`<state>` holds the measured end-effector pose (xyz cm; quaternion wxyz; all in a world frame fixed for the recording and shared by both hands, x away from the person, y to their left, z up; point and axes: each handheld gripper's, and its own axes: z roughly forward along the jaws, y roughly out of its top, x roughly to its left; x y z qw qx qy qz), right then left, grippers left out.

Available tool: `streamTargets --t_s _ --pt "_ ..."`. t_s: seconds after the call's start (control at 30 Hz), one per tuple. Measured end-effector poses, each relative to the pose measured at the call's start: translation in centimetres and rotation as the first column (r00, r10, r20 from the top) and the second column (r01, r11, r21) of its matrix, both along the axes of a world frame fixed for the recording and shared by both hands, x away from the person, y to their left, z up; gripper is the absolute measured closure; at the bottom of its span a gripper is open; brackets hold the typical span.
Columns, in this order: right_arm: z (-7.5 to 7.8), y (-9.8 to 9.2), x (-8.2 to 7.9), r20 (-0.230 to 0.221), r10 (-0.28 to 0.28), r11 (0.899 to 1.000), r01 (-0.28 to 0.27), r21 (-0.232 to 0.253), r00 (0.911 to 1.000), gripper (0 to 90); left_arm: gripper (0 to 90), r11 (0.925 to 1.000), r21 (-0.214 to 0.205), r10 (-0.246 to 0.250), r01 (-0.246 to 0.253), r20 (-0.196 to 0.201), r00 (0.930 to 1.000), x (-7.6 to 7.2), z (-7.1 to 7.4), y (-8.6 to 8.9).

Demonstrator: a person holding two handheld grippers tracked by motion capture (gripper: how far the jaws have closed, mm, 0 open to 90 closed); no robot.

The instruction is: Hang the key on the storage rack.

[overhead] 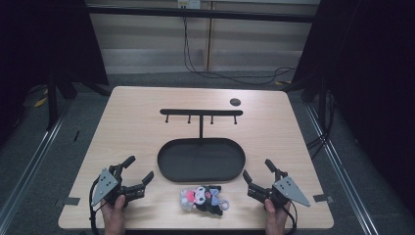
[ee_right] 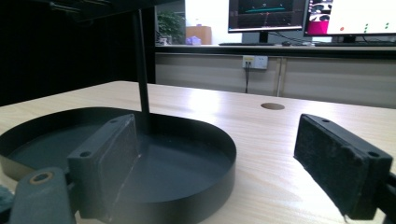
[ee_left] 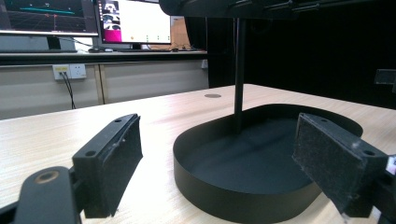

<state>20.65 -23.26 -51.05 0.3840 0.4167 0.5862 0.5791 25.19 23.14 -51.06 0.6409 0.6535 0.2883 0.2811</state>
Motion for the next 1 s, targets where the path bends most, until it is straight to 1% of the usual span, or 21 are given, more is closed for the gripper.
streamTargets --t_s 0.07,0.13,0.17,0.23,0.27,0.3,0.37,0.4,0.43,0.47,0.53,0.57,0.63,0.7,0.73,0.77,0.8,0.9,0.93,0.97,1.0 --pt "0.0 0.0 0.0 -0.002 0.003 1.000 -0.003 0.003 1.0000 12.7 15.3 1.0000 0.000 0.000 0.000 0.000 1.0000 0.0 0.0 0.0" --pt "0.0 -0.1 0.0 -0.004 -0.007 1.000 0.007 0.013 1.0000 12.8 15.3 1.0000 0.000 0.000 0.000 0.000 1.0000 0.0 0.0 0.0" --pt "0.0 -0.1 0.1 -0.017 -0.011 1.000 0.012 0.015 0.9998 12.8 15.3 1.0000 0.000 0.000 0.000 0.000 1.0000 0.0 0.0 0.0" --pt "0.1 -0.1 0.1 -0.023 -0.019 1.000 0.019 0.010 0.9996 12.9 15.3 1.0000 0.001 0.000 0.000 0.000 1.0000 0.0 0.0 0.0" --pt "0.1 -0.1 0.1 -0.021 -0.012 1.000 0.013 0.012 0.9997 12.8 15.3 1.0000 0.000 0.000 0.000 0.000 1.0000 0.0 0.0 0.0" --pt "0.0 -0.1 0.0 -0.008 0.004 1.000 -0.004 0.009 1.0000 13.2 15.3 1.0000 0.001 0.000 0.000 0.000 1.0000 0.0 0.0 0.0" --pt "0.0 -0.1 0.0 -0.012 -0.007 1.000 0.007 0.009 0.9999 13.5 15.3 1.0000 0.001 0.000 0.000 0.000 1.0000 0.0 0.0 0.0" --pt "0.1 -0.2 0.1 -0.027 -0.002 1.000 0.002 0.013 0.9996 16.3 15.3 1.0000 0.001 0.000 0.000 0.000 1.0000 0.0 0.0 0.0" --pt "0.1 -0.2 0.1 -0.027 -0.002 1.000 0.002 0.013 0.9996 16.3 15.3 1.0000 0.001 0.000 0.000 0.000 1.0000 0.0 0.0 0.0" --pt "0.2 -0.2 0.3 -0.060 -0.020 1.000 0.021 0.020 0.9980 19.2 15.3 1.0000 -0.004 0.001 -0.001 -0.001 1.0000 0.0 0.0 0.0" --pt "0.2 -0.2 0.4 -0.063 -0.019 1.000 0.020 0.018 0.9979 20.0 15.3 1.0000 -0.003 0.001 -0.001 -0.001 1.0000 0.0 0.0 0.0" --pt "0.3 -0.2 0.6 -0.088 0.008 1.000 -0.007 0.011 0.9961 21.1 15.3 1.0000 0.000 0.000 0.000 0.000 1.0000 0.0 0.0 0.0" --pt "0.3 -0.2 0.7 -0.097 0.013 1.000 -0.013 0.002 0.9952 21.8 15.3 1.0000 -0.001 0.000 0.000 0.000 1.0000 0.0 0.0 0.0" --pt "0.4 0.0 0.8 -0.123 0.035 0.999 -0.035 0.000 0.9918 27.7 15.3 1.0000 -0.001 0.000 0.000 0.000 1.0000 0.0 0.0 0.0" --pt "0.4 0.2 0.7 -0.153 0.050 0.999 -0.052 -0.008 0.9869 29.3 15.3 1.0000 -0.001 0.000 0.000 0.000 1.0000 0.0 0.0 0.0" --pt "0.5 0.3 0.6 -0.160 0.065 0.998 -0.067 -0.009 0.9850 31.5 15.3 1.0000 -0.001 0.000 0.000 0.000 1.0000 0.0 0.0 0.0" --pt "0.5 0.3 0.6 -0.160 0.065 0.998 -0.067 -0.009 0.9850 31.5 15.3 1.0000 -0.001 0.000 0.000 0.000 1.0000 0.0 0.0 0.0" --pt "0.6 0.5 0.5 -0.192 0.091 0.994 -0.100 -0.034 0.9772 36.2 15.3 1.0000 -0.001 0.000 0.000 0.000 1.0000 0.0 0.0 0.0" --pt "0.6 0.7 0.4 -0.203 0.087 0.994 -0.099 -0.049 0.9753 36.3 15.3 1.0000 -0.001 0.000 0.000 0.000 1.0000 0.0 0.0 0.0" --pt "0.7 0.9 0.3 -0.205 0.082 0.993 -0.098 -0.065 0.9753 36.2 15.3 1.0000 -0.001 0.000 0.000 0.000 1.0000 0.0 0.0 0.0" --pt "0.7 0.9 0.3 -0.205 0.082 0.993 -0.098 -0.065 0.9753 36.2 15.3 1.0000 -0.001 0.000 0.000 0.000 1.0000 0.0 0.0 0.0"
